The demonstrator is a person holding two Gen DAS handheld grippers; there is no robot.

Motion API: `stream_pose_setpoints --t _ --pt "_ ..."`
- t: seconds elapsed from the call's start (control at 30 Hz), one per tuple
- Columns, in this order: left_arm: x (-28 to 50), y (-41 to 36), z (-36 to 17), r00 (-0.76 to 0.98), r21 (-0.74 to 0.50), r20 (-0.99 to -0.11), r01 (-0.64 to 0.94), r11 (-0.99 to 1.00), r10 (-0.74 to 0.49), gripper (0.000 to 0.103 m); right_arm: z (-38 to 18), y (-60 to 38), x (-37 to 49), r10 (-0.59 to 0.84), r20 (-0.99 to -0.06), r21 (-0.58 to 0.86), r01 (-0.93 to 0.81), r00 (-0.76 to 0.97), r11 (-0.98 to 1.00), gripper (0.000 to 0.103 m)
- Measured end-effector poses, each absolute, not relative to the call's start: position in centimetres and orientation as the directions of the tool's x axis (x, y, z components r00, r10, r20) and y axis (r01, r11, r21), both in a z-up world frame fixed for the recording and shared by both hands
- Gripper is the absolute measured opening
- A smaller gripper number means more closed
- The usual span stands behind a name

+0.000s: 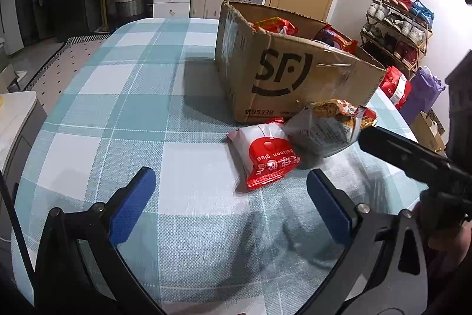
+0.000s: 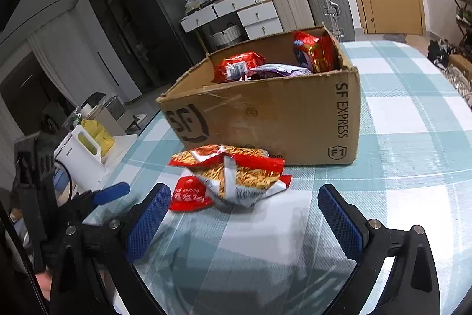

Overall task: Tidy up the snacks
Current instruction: 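Move both grippers back from the box toward the snacks left on the table, then lower the right gripper onto the red noodle bag and grasp it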

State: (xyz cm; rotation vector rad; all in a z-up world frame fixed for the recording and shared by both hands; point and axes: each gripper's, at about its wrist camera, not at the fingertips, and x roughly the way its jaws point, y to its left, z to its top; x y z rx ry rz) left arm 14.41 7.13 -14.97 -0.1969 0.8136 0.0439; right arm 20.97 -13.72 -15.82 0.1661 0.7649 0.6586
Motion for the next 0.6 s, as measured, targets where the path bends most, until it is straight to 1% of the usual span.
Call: stream_pose_setpoints --t 0.17,0.53,0.6 --pt "15.2 7.7 -15.7 0.679 -0.183 -0.732 -0.11 0.977 -0.061 0.102 -17.0 -12.8 22.9 0.621 -0.599 0.415 -0.468 0.504 0.78 0.102" --pt "16.5 9.0 -17.1 0.66 -0.212 -0.747 -0.119 0.97 -0.082 0.102 -18.1 -11.0 26.2 0.633 -0.599 0.464 -0.431 0.49 0.774 0.101" --pt "16.5 9.2 -17.2 0.659 -0.216 -0.748 -0.123 0.969 -0.083 0.102 -18.5 -10.8 26.5 0.641 -0.601 0.477 -0.429 0.477 0.767 0.089"
